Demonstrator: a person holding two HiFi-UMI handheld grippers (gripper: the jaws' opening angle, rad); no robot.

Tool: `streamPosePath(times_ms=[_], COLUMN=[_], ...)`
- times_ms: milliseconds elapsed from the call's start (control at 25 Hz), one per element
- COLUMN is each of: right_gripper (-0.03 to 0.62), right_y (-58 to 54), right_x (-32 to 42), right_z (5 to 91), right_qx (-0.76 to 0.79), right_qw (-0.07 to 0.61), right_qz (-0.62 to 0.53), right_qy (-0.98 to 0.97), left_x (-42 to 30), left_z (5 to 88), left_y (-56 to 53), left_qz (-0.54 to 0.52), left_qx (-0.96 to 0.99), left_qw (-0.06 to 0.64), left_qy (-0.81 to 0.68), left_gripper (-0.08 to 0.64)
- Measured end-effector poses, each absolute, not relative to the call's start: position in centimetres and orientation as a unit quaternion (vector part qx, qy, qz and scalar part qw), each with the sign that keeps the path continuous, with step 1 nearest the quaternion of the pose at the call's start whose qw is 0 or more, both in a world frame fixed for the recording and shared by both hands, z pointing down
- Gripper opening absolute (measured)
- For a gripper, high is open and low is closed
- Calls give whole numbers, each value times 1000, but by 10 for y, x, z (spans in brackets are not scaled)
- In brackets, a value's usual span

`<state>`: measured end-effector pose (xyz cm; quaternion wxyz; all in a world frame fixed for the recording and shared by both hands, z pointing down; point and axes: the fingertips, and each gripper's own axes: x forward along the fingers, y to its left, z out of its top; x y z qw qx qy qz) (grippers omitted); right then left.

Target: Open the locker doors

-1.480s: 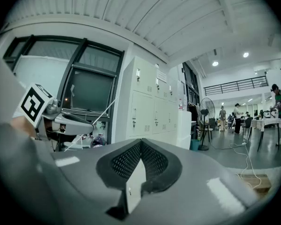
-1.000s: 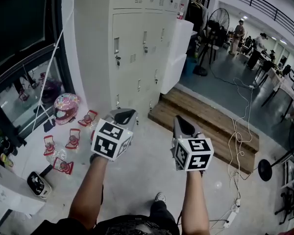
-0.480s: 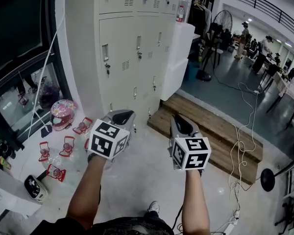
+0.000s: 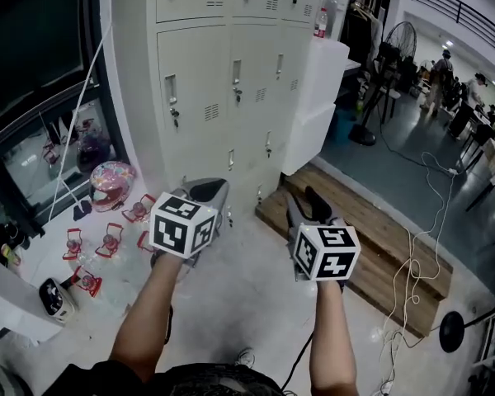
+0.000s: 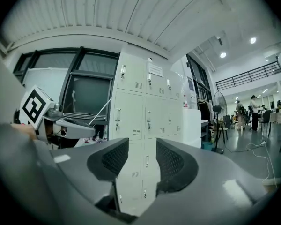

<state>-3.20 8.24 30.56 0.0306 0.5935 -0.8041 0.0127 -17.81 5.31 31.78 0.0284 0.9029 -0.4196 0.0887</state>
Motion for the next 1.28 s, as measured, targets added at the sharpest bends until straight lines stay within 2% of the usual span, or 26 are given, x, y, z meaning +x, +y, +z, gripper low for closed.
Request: streamPosePath(times_ms=[120,320,840,1280], right_gripper=[237,316,376,380], right_y=[70,57,32,-18], right_x=[-21,-11,-1,-22], right_z=[308,313,306,314], right_qx=[573,543,515,497], right_qw=[34,36,4,28], right_qz=[22,22,32,15], right_qy=[-818,-839,-856,-867], left_x=[-166,-153,-145,-161], left_z=[318,322,313,321], left_y=[44,34,13,-38], left_qz=[92,97,114,112], left_qx=[899,889,873,866], left_qw=[32,38,28,30], left_qy=[-426,-445,-473,-487], left_gripper=[-2,-2,-2,-2])
